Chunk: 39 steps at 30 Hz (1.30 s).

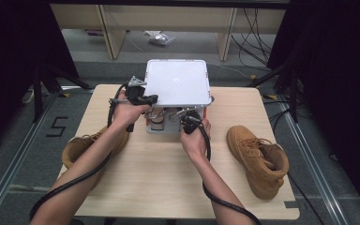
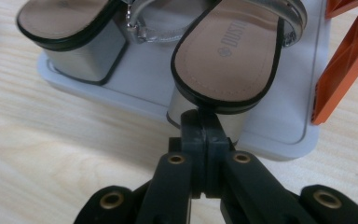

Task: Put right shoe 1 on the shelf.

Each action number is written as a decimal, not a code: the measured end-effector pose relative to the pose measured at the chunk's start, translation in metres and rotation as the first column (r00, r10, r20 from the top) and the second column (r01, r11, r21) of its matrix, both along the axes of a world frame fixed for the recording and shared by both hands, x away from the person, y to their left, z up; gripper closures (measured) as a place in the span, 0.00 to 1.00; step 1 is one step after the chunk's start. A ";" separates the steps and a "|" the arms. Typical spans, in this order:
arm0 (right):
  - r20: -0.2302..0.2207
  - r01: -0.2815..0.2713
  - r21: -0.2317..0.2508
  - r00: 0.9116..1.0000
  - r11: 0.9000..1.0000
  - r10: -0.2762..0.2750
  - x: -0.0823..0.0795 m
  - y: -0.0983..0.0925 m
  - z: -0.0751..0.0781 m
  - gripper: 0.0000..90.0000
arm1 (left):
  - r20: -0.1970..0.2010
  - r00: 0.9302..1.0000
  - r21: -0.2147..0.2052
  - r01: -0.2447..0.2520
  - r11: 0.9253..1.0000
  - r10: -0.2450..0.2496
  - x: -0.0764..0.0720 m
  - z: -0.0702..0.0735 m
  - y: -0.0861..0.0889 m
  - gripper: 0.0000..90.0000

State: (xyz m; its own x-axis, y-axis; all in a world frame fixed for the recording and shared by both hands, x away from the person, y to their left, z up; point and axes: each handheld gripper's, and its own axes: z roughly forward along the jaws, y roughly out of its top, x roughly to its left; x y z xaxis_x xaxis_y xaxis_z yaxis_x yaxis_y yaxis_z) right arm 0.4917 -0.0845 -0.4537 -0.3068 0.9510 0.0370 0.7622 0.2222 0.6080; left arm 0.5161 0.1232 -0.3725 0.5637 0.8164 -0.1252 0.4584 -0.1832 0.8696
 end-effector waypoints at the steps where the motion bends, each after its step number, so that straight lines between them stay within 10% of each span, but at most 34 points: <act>1: 0.006 -0.002 0.000 1.000 1.000 0.002 0.002 -0.001 -0.001 1.00 | 0.000 1.000 0.001 0.000 1.000 0.000 0.000 0.000 0.000 1.00; 23: 0.062 0.006 -0.017 0.998 1.000 -0.005 0.010 0.000 -0.016 1.00 | 0.001 1.000 0.014 0.008 1.000 -0.008 -0.002 0.000 0.001 1.00; 39: 0.008 -0.096 0.061 0.995 0.993 0.096 -0.046 -0.032 0.004 0.59 | -0.021 1.000 -0.036 0.003 0.999 -0.004 -0.001 0.001 0.002 0.98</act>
State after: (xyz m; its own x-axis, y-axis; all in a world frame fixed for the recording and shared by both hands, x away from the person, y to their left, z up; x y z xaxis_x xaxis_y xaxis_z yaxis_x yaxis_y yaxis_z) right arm 0.4462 -0.1168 -0.4498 -0.3970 0.9132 0.0924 0.7361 0.2566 0.6263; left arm 0.5156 0.1251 -0.3718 0.5636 0.8092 -0.1663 0.4759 -0.1535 0.8660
